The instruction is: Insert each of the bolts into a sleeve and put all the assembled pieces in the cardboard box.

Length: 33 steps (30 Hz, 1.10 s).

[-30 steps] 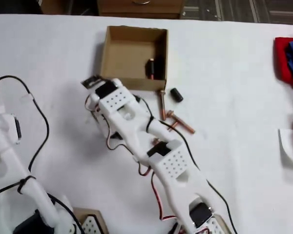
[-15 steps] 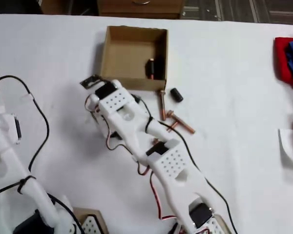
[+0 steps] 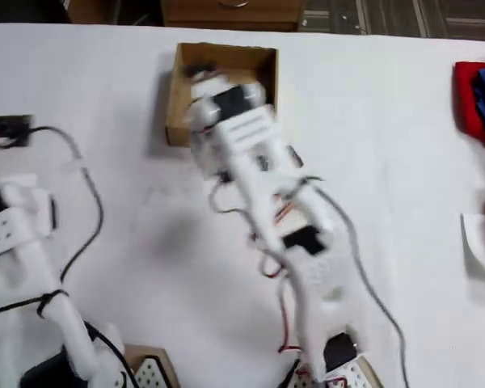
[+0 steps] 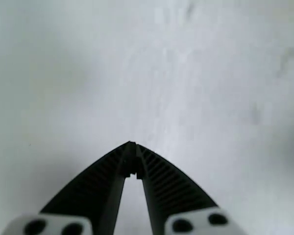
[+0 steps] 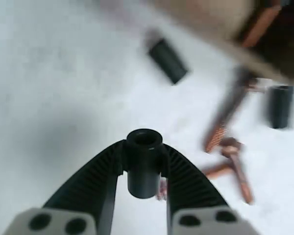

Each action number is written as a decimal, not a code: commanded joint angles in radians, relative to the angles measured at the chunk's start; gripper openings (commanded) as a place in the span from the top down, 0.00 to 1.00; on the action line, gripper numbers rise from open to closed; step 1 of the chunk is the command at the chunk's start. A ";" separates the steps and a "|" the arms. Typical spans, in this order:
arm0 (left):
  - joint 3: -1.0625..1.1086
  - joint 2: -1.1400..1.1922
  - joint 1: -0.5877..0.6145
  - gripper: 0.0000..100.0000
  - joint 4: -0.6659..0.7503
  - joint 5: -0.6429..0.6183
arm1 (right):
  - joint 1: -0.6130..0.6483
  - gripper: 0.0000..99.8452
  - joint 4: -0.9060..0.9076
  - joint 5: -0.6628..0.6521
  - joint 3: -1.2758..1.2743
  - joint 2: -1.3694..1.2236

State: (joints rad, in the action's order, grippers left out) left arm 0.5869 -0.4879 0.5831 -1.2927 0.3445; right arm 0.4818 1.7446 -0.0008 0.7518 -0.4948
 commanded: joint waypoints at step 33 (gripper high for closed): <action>-1.488 1.372 -1.172 0.86 -0.486 -0.161 | -1.055 0.98 -0.398 -0.338 -1.366 0.960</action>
State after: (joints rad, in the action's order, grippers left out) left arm -0.8569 0.8945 -0.5677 -1.7576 0.1788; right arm -0.5616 1.3564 -0.3307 -0.6199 0.4212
